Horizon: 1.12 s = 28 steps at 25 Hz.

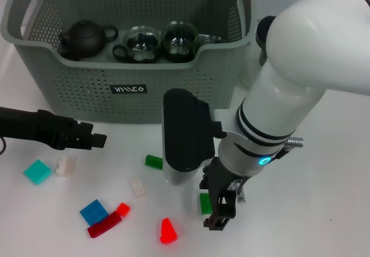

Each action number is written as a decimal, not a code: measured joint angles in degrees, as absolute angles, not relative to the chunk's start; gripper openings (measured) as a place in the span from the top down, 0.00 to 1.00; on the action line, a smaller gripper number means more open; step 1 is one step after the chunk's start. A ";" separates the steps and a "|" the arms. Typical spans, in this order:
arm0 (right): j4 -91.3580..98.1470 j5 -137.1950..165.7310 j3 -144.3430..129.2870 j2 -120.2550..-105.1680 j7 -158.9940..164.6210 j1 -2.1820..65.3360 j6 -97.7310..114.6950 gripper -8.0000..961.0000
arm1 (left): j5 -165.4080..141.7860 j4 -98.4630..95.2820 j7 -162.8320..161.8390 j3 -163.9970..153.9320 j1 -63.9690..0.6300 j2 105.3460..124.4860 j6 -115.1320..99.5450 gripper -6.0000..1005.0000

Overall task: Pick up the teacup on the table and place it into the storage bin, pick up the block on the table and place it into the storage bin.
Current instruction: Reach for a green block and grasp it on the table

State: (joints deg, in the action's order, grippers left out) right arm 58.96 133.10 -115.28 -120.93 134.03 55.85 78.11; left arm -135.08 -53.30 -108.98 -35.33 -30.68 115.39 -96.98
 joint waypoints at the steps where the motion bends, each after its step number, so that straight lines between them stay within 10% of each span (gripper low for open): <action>1: 58.54 133.06 -115.27 -120.95 134.09 55.91 77.85 0.20 | -135.09 -53.29 -108.98 -35.33 -30.68 115.40 -96.97 0.43; 28: 53.84 132.59 -116.24 -121.20 133.82 56.18 73.44 0.28 | -135.13 -53.24 -109.15 -35.33 -30.76 115.50 -96.24 0.43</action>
